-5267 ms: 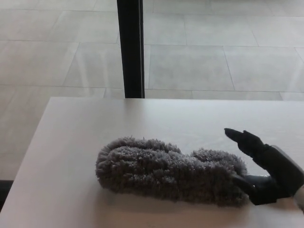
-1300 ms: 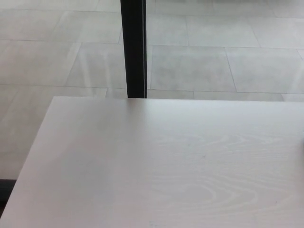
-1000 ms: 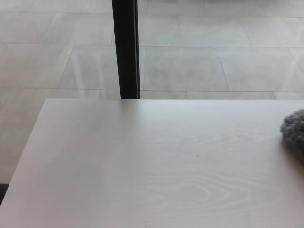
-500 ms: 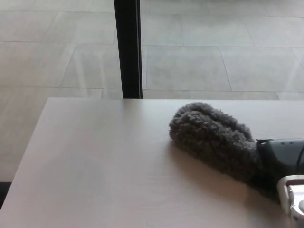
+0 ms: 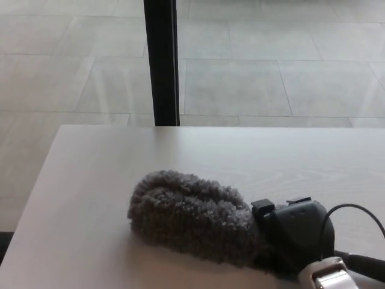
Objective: The robot uses its right hand to pick up the duster kept in the middle of the desk and use it to wipe the desk by swiping its surface twice
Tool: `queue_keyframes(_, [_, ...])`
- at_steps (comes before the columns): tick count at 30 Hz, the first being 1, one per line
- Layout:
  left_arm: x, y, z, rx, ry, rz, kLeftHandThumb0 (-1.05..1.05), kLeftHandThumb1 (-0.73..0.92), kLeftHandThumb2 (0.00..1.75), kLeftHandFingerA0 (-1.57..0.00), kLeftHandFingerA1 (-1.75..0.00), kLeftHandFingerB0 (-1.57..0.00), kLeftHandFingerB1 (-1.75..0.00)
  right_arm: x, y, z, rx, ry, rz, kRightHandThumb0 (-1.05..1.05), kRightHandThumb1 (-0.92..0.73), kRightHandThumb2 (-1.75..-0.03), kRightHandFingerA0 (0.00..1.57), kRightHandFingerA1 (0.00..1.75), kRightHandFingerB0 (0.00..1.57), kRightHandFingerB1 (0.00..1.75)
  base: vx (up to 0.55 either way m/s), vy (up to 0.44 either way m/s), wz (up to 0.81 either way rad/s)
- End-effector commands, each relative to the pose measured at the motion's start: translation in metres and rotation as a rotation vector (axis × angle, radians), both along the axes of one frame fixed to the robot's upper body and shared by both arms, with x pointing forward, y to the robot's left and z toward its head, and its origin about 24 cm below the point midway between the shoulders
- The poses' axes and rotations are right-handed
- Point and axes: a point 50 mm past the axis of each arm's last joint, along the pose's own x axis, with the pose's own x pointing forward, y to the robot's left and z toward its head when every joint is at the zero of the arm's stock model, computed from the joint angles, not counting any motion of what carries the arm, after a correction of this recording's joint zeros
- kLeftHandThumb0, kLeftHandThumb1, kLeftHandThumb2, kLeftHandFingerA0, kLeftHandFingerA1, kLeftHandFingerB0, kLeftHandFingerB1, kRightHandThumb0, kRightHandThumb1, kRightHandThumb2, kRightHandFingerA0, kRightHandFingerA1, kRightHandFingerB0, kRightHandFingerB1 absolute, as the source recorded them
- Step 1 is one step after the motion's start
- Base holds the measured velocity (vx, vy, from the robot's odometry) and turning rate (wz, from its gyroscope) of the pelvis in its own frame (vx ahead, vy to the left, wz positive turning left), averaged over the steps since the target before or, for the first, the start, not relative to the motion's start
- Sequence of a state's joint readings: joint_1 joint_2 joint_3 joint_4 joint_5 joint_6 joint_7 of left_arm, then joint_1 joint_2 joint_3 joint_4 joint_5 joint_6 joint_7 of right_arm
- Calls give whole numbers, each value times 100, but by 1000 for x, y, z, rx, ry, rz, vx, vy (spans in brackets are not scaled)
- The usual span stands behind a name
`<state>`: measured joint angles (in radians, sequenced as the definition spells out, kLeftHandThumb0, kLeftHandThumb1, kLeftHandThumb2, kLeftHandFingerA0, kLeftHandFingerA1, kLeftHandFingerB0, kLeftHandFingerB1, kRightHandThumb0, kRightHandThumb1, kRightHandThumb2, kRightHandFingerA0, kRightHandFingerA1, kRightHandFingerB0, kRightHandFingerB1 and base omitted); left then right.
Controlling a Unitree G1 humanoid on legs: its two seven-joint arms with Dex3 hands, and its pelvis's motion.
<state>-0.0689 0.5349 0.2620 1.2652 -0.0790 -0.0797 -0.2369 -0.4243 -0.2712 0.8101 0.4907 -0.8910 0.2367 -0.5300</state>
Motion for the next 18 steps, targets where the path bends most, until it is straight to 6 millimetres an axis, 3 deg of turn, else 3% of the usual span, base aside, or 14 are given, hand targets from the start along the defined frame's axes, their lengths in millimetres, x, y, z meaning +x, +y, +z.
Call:
queue_keyframes(1, [1, 10, 10, 55, 25, -39, -90, 5, 130, -97, -113, -86, -110, -37, 11, -17, 28, 167, 165, -39, -65, -61, 94, 170, 88, 68, 0, 0, 0])
queue_keyframes(2, [1, 10, 9, 46, 20, -25, -85, 2, 129, -98, -113, -91, -113, -42, 10, -13, 40, 187, 184, -38, -63, -63, 92, 170, 87, 69, 0, 0, 0])
queue_keyframes(4, [2, 11, 11, 53, 23, -35, -85, 2, 129, -99, -112, -84, -108, -45, 10, -9, 62, 192, 200, -37, -60, -63, 94, 169, 88, 70, 0, 0, 0])
queue_keyframes(5, [2, 11, 11, 54, 23, -33, -98, 6, 134, -97, -113, -89, -113, -47, 8, -7, 55, 203, 210, -36, -61, -65, 95, 168, 87, 72, 0, 0, 0])
queue_keyframes(6, [3, 11, 12, 59, 26, -38, -83, 1, 135, -95, -113, -81, -110, -48, 7, -5, 54, 190, 219, -36, -62, -60, 97, 165, 88, 69, 0, 0, 0])
queue_keyframes(7, [3, 12, 12, 54, 17, -29, -81, -3, 138, -95, -116, -83, -113, -49, 3, -4, 45, 186, 221, -43, -60, -69, 97, 161, 86, 70, 0, 0, 0])
queue_keyframes(8, [3, 12, 12, 50, 11, -23, -84, 3, 129, -96, -115, -90, -114, -49, 0, -4, 39, 184, 215, -37, -63, -60, 99, 165, 88, 66, 0, 0, 0])
queue_keyframes(10, [1, 12, 11, 51, 13, -22, -87, 2, 131, -95, -116, -85, -112, -49, -7, -7, 25, 176, 199, -36, -61, -65, 97, 169, 89, 67, 0, 0, 0])
queue_keyframes(13, [-1, 11, 10, 56, 32, -33, -88, 3, 127, -98, -112, -85, -109, -45, -15, -8, -16, 202, 157, -36, -58, -57, 97, 166, 91, 67, 0, 0, 0])
queue_keyframes(14, [-1, 11, 9, 51, 30, -27, -82, -1, 134, -95, -113, -82, -110, -43, -17, -8, -15, 185, 157, -35, -61, -58, 99, 167, 92, 67, 0, 0, 0])
queue_keyframes(15, [-1, 10, 8, 46, 27, -18, -85, 2, 130, -96, -113, -81, -110, -37, -22, -10, -1, 138, 151, -34, -41, -86, 125, 139, 84, 78, 0, 0, 0])
queue_keyframes(17, [-1, 10, 8, 47, 28, -17, -85, 2, 130, -96, -113, -81, -110, -35, -23, -11, 4, 126, 150, -34, -41, -86, 125, 139, 84, 78, 0, 0, 0])
queue_keyframes(18, [0, 10, 9, 52, 23, -18, -97, 5, 137, -95, -115, -95, -121, -31, -24, -12, -18, 114, 139, -35, -42, -87, 124, 138, 83, 79, 0, 0, 0])
